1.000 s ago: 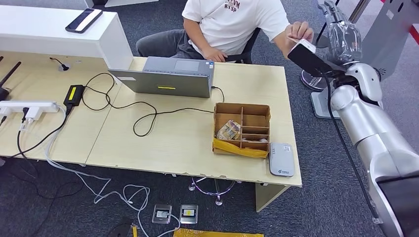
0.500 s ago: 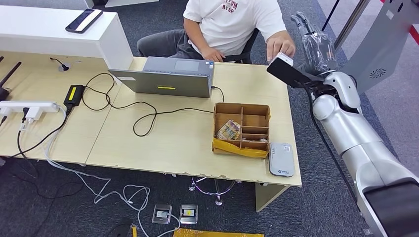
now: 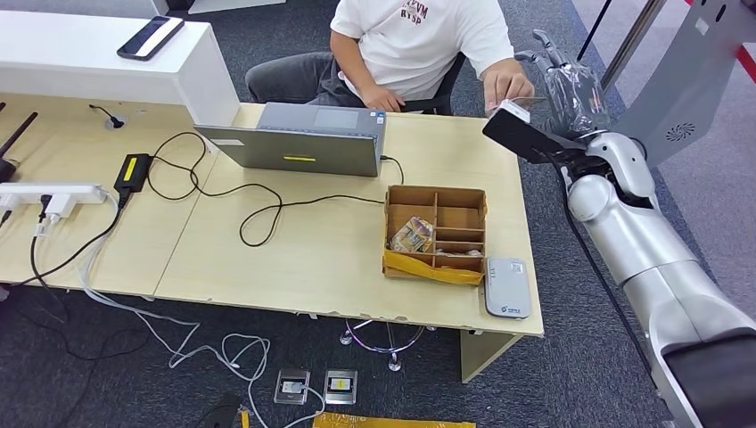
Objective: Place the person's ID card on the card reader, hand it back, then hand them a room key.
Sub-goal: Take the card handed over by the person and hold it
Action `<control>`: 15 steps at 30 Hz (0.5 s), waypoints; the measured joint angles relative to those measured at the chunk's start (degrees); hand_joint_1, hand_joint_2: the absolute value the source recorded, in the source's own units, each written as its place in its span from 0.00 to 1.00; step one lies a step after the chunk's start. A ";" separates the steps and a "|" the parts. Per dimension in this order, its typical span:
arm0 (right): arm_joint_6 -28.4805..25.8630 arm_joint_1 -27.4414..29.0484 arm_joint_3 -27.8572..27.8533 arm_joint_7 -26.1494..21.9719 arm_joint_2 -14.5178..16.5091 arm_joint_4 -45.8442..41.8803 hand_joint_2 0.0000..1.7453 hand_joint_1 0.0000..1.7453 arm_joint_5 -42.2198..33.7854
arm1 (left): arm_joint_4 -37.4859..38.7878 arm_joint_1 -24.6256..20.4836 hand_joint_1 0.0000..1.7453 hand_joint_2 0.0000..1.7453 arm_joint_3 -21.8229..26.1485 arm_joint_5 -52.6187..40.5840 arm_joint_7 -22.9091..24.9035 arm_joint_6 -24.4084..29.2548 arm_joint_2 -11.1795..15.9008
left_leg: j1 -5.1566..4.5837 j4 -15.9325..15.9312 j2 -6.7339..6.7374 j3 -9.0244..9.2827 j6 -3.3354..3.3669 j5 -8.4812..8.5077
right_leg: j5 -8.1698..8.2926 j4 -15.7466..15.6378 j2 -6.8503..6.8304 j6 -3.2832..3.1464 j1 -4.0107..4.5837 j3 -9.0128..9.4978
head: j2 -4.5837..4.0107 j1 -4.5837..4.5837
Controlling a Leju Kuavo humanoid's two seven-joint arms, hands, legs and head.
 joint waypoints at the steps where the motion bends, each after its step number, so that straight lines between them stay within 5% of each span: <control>1: 0.32 0.01 0.02 0.02 -0.11 -0.18 1.00 1.00 0.01 | 0.00 -0.04 0.00 1.00 -0.09 -0.02 0.07 -0.03 0.00 | 0.00 0.00 0.01 0.00 0.00 0.00 | 0.00 0.00 0.01 0.00 0.00 0.00 | 0.00 0.00; 15: 2.26 0.05 0.16 0.36 -0.55 -1.33 1.00 1.00 0.45 | 0.00 -0.23 0.00 1.00 -0.34 0.02 0.21 -0.09 0.00 | 0.00 0.00 0.04 0.00 -0.01 -0.01 | 0.00 0.00 0.06 0.00 0.00 0.00 | -0.01 0.01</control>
